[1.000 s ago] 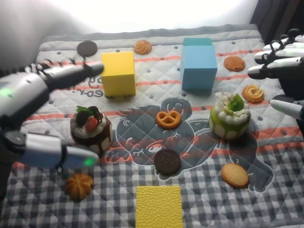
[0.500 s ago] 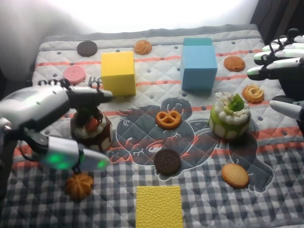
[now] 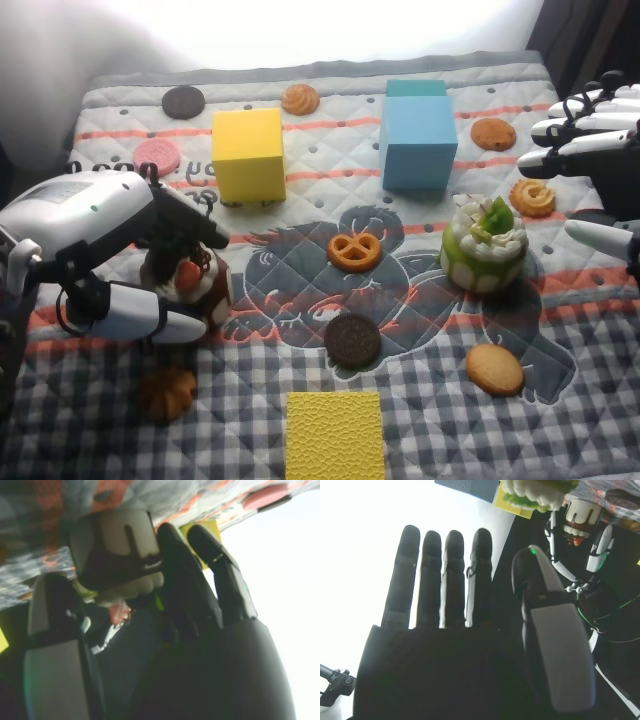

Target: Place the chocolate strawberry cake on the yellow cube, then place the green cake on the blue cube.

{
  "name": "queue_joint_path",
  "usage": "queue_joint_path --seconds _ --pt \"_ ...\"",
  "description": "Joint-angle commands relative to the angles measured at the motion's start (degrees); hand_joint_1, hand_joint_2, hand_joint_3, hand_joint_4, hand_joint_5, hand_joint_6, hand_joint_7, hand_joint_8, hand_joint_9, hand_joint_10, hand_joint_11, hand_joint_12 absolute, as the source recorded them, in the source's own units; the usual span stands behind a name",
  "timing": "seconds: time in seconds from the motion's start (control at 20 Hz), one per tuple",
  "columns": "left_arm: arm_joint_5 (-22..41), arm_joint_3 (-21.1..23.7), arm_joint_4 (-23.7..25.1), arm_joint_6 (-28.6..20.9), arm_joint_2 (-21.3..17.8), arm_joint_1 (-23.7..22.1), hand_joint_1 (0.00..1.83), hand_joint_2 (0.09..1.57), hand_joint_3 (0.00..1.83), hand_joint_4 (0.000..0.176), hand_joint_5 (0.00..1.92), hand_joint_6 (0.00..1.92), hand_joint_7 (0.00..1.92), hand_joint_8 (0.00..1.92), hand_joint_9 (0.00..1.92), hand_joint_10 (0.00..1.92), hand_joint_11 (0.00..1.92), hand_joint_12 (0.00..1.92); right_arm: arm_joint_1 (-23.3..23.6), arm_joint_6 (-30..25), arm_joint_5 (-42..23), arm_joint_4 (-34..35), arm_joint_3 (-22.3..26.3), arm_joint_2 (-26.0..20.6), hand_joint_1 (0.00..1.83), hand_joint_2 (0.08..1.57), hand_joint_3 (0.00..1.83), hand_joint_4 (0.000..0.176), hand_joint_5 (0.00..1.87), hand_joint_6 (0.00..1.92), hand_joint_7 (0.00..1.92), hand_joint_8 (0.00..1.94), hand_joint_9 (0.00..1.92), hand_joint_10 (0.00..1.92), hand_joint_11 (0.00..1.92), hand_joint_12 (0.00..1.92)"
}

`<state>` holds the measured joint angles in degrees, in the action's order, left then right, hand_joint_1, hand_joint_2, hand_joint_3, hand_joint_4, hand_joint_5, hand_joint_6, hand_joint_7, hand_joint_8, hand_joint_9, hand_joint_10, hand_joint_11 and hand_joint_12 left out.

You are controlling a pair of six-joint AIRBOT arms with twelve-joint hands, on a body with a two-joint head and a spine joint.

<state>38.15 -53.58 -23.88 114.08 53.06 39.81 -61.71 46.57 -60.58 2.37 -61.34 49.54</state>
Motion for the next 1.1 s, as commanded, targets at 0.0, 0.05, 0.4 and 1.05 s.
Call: queue_joint_path --seconds 0.0,0.05,0.4,1.05 --pt "5.71 -0.23 0.90 -0.10 -0.35 -0.96 1.28 1.06 0.00 0.000 1.05 0.57 1.12 0.95 0.98 0.90 0.71 1.44 0.19 -0.27 -7.08 1.04 0.00 -0.02 0.66 1.32 0.00 0.000 0.68 0.00 0.54 0.01 0.42 0.01 0.32 0.25" --pt "6.46 -0.20 0.75 -0.10 -0.32 -1.37 1.28 1.07 0.00 0.000 1.06 0.59 1.10 1.03 0.96 1.07 0.72 1.56 0.17 -0.28 -7.08 1.05 0.03 -0.02 0.66 1.32 0.00 0.000 0.68 0.00 0.54 0.01 0.42 0.01 0.32 0.25" --pt "14.14 -0.37 0.63 -0.13 -0.13 -5.50 1.25 1.08 0.00 0.000 1.06 0.65 1.06 1.05 0.90 1.18 0.70 1.64 0.17 -0.39 -7.10 1.05 0.02 -0.02 0.67 1.33 0.00 0.000 0.69 0.00 0.57 0.01 0.45 0.01 0.34 0.24" --pt "4.21 -14.98 -3.04 -0.29 9.09 -20.92 1.17 1.04 0.00 0.000 1.16 0.67 1.26 0.33 1.15 1.14 1.10 1.56 0.88 -0.39 -7.08 0.03 -0.94 0.88 0.74 1.34 0.00 0.000 0.68 0.00 0.57 0.00 0.44 0.00 0.32 0.23"
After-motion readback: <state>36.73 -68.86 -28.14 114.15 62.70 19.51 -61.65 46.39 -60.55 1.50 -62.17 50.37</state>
